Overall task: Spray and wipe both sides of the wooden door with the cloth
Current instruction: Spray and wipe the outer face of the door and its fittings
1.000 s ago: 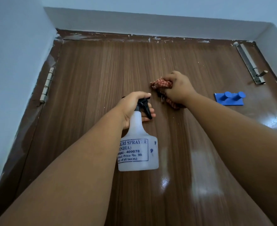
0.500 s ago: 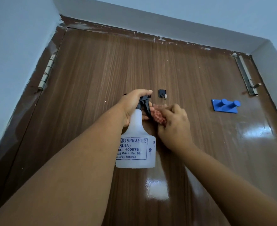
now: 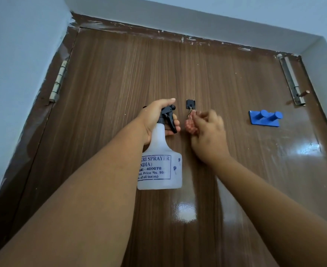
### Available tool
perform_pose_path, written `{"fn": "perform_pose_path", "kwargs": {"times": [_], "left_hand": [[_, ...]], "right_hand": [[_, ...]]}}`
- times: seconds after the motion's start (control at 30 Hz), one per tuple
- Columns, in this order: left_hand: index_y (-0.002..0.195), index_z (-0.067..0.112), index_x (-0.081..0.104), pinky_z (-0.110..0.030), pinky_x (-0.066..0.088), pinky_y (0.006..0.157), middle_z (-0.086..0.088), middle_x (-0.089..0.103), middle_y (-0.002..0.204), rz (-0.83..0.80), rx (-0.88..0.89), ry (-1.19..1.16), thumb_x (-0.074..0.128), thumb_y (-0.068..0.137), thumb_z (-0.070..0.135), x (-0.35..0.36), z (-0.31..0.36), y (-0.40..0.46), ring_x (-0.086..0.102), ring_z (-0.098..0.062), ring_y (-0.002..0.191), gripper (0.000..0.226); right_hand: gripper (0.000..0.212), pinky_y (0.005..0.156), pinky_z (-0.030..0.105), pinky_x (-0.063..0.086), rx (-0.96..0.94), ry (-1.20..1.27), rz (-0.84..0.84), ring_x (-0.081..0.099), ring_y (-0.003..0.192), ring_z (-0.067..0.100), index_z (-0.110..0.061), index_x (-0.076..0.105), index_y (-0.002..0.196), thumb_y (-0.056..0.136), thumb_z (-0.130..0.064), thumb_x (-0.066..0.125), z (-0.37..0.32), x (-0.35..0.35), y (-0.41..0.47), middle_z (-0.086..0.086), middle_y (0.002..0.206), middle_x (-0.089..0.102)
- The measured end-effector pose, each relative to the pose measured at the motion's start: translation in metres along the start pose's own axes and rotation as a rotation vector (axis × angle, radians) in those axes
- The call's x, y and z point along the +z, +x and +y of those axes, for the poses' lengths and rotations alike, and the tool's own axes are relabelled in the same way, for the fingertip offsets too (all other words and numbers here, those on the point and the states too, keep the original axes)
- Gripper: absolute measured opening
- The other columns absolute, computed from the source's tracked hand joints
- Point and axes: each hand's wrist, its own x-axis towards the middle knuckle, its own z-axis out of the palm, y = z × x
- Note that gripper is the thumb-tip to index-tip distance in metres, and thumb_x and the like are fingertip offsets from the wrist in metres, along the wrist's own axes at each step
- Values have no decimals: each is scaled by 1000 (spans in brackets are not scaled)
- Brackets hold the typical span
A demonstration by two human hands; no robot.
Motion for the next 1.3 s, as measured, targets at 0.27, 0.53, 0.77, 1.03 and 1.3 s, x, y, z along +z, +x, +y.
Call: {"fn": "perform_pose_path", "kwargs": {"times": [0.27,0.53,0.77,1.03,1.3], "left_hand": [[82,5,63,-30,60,62,-9,64,68,31,-32,33,60,95,37,1,-1,-6,65,-22,61,35],[87,5,65,-45,55,93,-6,66,67,63,-42,70,61,95,40,-3,-7,-8,68,-23,65,36],[84,4,64,-44,55,92,-8,68,69,72,-47,132,61,94,43,-1,-7,-7,70,-25,66,40],[86,3,64,-47,55,94,-9,67,68,81,-62,116,64,92,42,2,-9,-4,69,-26,65,40],[91,3,65,-51,53,98,-7,67,66,77,-47,100,65,92,41,1,-10,-2,69,-26,65,38]], "right_hand": [[32,74,33,50,106,38,-56,58,86,20,-10,67,117,86,-16,68,50,-36,-9,5,103,53],[33,78,25,42,60,217,-80,53,97,16,-21,66,114,85,-34,74,-7,-18,36,-1,106,51],[61,82,35,50,285,-75,-477,59,107,29,-13,58,129,79,-43,79,-25,-42,89,10,120,61],[68,84,42,52,816,676,-404,61,99,28,-5,47,137,82,-29,80,-24,-47,80,10,114,62],[38,67,26,52,561,749,-276,66,87,13,-18,65,117,84,-29,78,-19,-35,59,-3,97,68]]}}
